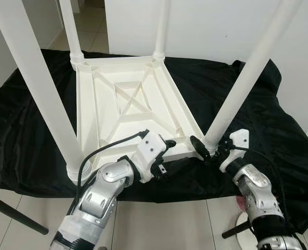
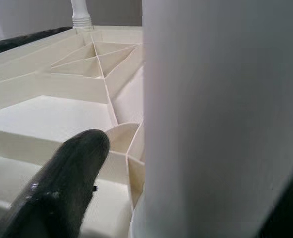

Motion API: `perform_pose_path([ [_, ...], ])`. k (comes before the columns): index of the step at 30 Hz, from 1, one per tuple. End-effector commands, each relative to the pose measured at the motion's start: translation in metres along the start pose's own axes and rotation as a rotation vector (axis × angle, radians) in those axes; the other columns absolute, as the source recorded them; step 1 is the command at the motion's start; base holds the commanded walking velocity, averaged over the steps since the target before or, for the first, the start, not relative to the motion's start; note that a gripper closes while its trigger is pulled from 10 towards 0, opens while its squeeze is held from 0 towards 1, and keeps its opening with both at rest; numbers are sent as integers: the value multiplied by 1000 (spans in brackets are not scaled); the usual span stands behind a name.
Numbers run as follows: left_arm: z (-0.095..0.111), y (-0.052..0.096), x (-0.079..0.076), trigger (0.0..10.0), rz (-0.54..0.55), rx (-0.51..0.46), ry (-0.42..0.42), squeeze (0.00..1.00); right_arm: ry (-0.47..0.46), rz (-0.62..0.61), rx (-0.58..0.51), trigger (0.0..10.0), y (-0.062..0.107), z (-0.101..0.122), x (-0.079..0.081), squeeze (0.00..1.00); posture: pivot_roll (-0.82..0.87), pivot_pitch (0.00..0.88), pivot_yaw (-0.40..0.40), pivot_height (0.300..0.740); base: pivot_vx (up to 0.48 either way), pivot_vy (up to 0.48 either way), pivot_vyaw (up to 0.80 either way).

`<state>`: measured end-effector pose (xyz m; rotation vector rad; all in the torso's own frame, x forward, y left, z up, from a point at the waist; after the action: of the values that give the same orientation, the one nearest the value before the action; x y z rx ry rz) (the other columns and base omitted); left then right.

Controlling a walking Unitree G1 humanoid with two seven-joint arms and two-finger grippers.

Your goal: Building children table

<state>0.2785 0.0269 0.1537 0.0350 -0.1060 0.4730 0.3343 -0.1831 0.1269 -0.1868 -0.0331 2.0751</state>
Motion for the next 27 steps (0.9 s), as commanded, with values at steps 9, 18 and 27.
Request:
perform_pose_path([
  [9,2,-3,-5,10000,-72,4,-29,0,43,29,44,0,-1,-6,-10,0,16,4,-76,740,0,0,0],
  [18,1,-5,-5,10000,-66,3,-30,0,11,-69,81,10000,4,-18,-8,0,0,0,-71,740,0,0,0],
  [27,1,-7,-3,10000,-65,2,-26,0,-41,-312,102,10000,6,-20,-10,0,-11,0,-68,740,0,0,0],
])
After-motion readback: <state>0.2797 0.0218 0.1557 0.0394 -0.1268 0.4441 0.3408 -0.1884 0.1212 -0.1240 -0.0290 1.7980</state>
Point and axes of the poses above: a point about 5 cm out from each wrist's last joint towards the gripper, its own y axis pointing back from the gripper into the wrist, its own z axis along the axis of the wrist's last joint, x = y × z, the point moved 2 cm from there along -y, pointing out of the wrist towards the gripper, and after that the axes turned 3 degrees about y, right-handed, at the moved point
